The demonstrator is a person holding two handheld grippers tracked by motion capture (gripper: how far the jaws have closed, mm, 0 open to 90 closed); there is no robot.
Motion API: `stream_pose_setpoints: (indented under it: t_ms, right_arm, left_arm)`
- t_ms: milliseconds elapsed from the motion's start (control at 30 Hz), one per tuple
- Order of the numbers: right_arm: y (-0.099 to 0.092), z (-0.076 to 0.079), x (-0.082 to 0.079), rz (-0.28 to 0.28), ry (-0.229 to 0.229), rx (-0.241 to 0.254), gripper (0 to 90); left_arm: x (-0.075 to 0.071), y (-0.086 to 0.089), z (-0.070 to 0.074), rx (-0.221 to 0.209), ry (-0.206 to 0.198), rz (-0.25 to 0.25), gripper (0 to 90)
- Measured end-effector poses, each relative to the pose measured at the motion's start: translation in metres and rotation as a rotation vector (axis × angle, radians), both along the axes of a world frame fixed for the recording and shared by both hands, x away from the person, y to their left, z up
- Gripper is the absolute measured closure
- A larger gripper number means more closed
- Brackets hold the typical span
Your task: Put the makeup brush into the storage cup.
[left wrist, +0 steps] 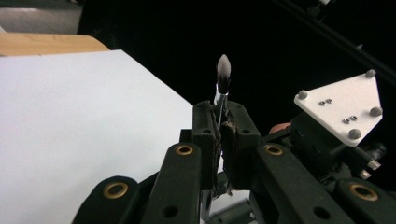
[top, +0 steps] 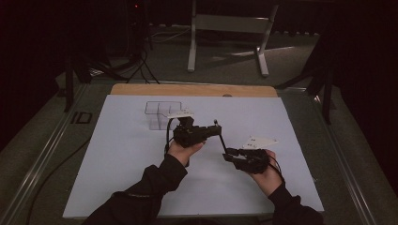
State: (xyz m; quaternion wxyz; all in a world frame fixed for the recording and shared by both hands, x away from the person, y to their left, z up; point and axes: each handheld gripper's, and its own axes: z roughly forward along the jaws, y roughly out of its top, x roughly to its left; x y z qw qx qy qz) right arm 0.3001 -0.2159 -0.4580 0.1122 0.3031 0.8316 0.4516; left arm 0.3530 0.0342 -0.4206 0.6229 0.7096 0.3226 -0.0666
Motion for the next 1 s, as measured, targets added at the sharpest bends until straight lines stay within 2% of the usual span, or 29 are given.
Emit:
stream_pose_setpoints:
  t_ms: [33, 100, 267, 367, 567, 833, 1000]
  right_arm:
    - [0.001, -0.001, 0.000, -0.008, 0.011, -0.012, 48.9]
    - [0.002, -0.001, 0.000, -0.014, 0.006, -0.012, 39.6]
    - [0.002, -0.001, -0.001, -0.010, -0.030, -0.004, 25.7]
    - [0.001, -0.001, -0.001, 0.005, -0.028, -0.003, 15.3]
    - [-0.002, -0.001, -0.001, 0.012, -0.011, -0.004, 12.3]
    - [-0.003, -0.003, -0.001, 0.022, -0.028, -0.016, 11.7]
    - [-0.003, -0.003, 0.000, 0.022, -0.032, -0.018, 11.7]
  left_arm:
    - [-0.001, -0.001, 0.002, 0.015, -0.016, -0.002, 85.9]
    - [-0.002, -0.001, 0.004, 0.023, -0.025, -0.003, 85.9]
    - [-0.003, 0.002, 0.011, 0.031, -0.051, -0.003, 85.9]
    - [-0.004, 0.005, 0.016, 0.049, -0.069, 0.002, 85.9]
    - [-0.007, 0.010, 0.027, 0.086, -0.115, 0.007, 85.9]
    - [-0.010, 0.022, 0.040, 0.100, -0.144, 0.024, 85.9]
    - [-0.013, 0.030, 0.049, 0.139, -0.175, 0.042, 85.9]
